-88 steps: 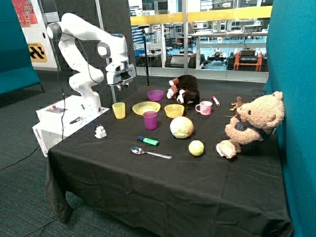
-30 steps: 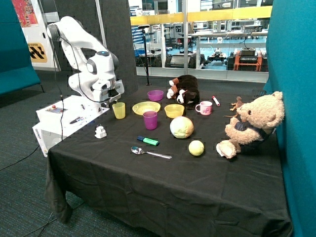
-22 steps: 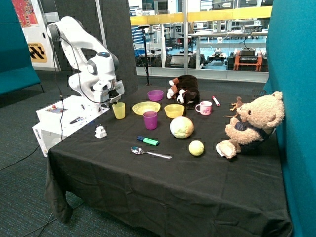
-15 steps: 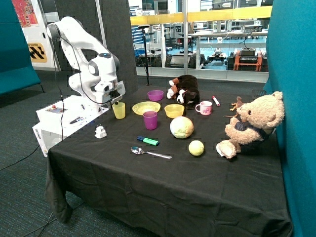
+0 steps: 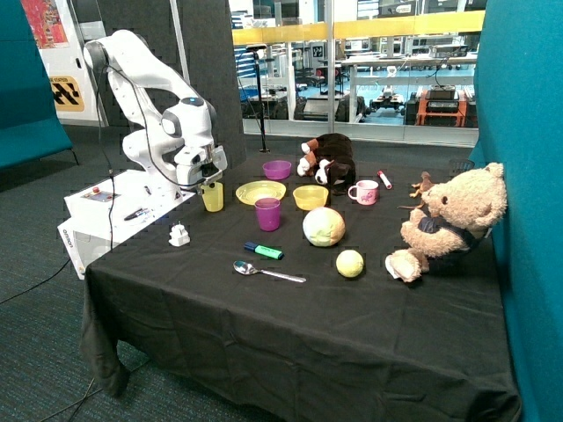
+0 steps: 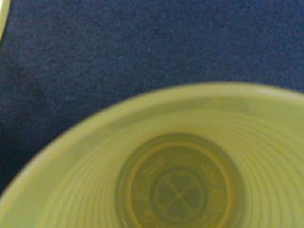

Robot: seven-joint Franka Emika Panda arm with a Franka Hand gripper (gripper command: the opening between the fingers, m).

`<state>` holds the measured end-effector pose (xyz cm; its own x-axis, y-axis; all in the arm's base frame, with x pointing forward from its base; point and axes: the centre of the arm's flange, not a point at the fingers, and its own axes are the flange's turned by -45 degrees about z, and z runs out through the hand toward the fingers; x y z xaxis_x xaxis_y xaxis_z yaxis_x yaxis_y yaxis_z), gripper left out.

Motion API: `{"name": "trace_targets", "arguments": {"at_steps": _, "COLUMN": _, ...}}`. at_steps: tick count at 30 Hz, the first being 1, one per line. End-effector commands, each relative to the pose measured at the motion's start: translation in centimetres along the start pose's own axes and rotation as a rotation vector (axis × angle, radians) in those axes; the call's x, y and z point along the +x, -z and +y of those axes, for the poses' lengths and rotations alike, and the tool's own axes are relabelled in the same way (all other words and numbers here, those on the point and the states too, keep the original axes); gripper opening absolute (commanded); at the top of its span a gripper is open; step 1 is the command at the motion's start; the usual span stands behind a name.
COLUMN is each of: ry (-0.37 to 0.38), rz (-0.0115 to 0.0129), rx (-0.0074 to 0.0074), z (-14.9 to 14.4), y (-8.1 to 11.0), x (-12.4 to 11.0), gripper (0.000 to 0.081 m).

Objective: Match the cups with the appropriate bowls

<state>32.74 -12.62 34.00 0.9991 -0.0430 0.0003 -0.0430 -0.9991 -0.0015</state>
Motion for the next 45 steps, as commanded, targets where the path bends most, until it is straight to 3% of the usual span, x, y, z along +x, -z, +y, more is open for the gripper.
{"name": "trace_targets", "arguments": {"at_steps": 1, "ry": 0.007, "rz": -0.0004, "rx": -0.0015, "z": -0.2, "y": -1.1, "x": 0.0, "gripper": 0.0420}}
{"name": "trace_targets", "arguments": {"at_steps": 11, "ry": 0.020, "rz": -0.0004, "rx": -0.0015, "z": -0.9, "y": -1.8, "x": 0.5, "gripper": 0.0364}}
{"name": "trace_targets", "arguments": {"at_steps": 13, "ry": 0.016, "rz": -0.0004, "rx": -0.0015, "z": -1.1, "y": -1.8, "x": 0.7, "gripper": 0.0271}}
{"name": "trace_targets", "arguments": {"at_steps": 15, "ry": 0.007, "rz": -0.0004, "rx": -0.0015, "z": -1.2, "y": -1.8, "x": 0.8, "gripper": 0.0078}}
{"name": "trace_targets", "arguments": {"at_steps": 18, "ry": -0.003, "rz": -0.0003, "rx": -0.0015, "z": -1.2, "y": -1.7, "x": 1.1, "gripper": 0.0010}}
{"name": "trace_targets", "arguments": {"at_steps": 45, "ry": -0.019, "rz": -0.0003, "rx": -0.0015, "z": 0.1, "y": -1.9, "x": 1.0, "gripper": 0.0000}}
